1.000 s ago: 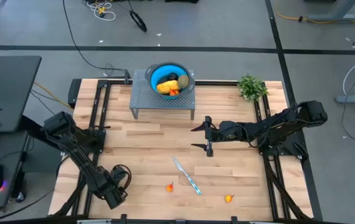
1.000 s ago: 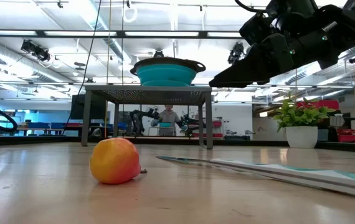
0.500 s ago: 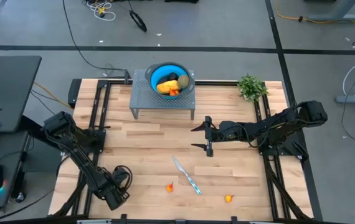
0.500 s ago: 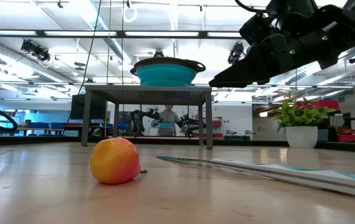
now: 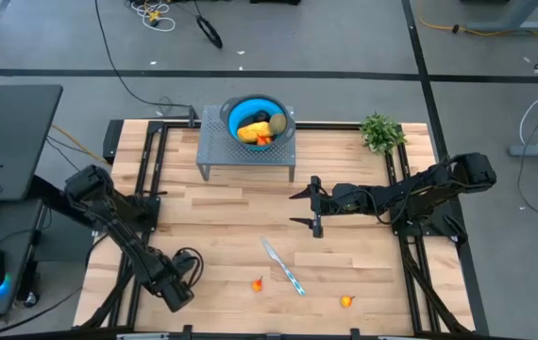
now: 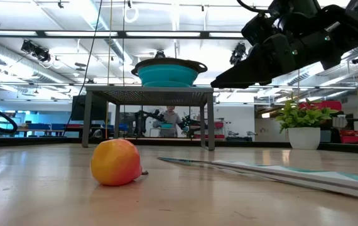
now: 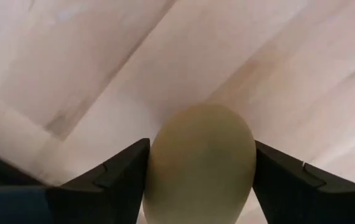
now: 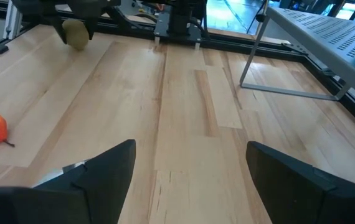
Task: Pick & Place Fruit
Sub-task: Put the brown kiwi into the blue strainer bowl on the shelf
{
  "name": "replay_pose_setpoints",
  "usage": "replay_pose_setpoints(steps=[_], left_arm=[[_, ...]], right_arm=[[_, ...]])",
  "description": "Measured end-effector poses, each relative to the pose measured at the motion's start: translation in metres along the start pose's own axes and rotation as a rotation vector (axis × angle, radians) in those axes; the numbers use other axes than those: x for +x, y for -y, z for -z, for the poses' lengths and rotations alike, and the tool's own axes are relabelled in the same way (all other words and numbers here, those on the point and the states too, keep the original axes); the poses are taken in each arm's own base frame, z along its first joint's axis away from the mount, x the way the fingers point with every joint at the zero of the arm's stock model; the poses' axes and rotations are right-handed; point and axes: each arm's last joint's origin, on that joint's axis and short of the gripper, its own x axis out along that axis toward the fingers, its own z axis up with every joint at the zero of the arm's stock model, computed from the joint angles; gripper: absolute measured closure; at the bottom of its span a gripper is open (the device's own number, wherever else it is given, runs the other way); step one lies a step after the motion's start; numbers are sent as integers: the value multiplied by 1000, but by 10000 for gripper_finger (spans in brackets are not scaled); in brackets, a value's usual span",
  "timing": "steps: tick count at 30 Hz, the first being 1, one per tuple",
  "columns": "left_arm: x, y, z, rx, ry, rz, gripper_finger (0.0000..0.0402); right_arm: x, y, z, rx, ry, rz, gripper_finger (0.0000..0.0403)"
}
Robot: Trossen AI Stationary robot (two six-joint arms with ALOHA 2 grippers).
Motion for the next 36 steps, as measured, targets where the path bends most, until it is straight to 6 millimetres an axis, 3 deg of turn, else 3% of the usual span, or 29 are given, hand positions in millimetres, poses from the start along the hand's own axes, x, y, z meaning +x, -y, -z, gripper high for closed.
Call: replay_pose_setpoints(steps=[8, 16, 25, 32, 36], left_arm=[[-18, -1, -18, 74, 91, 76, 171], [-57, -14, -56, 145, 553, 118, 150], [-113, -37, -112, 158, 1163, -79, 161], [-166, -44, -166, 250, 1436, -116, 158], [-184, -62, -193, 218, 1534, -192, 163]], right_arm=[[0, 0, 0, 0, 0, 3, 87], [0, 2, 0, 7, -2, 9, 87], [0, 2, 1, 48, -6, 8, 87], [0, 2, 1, 98, -10, 7, 87], [0, 2, 3, 124, -34, 6, 87]])
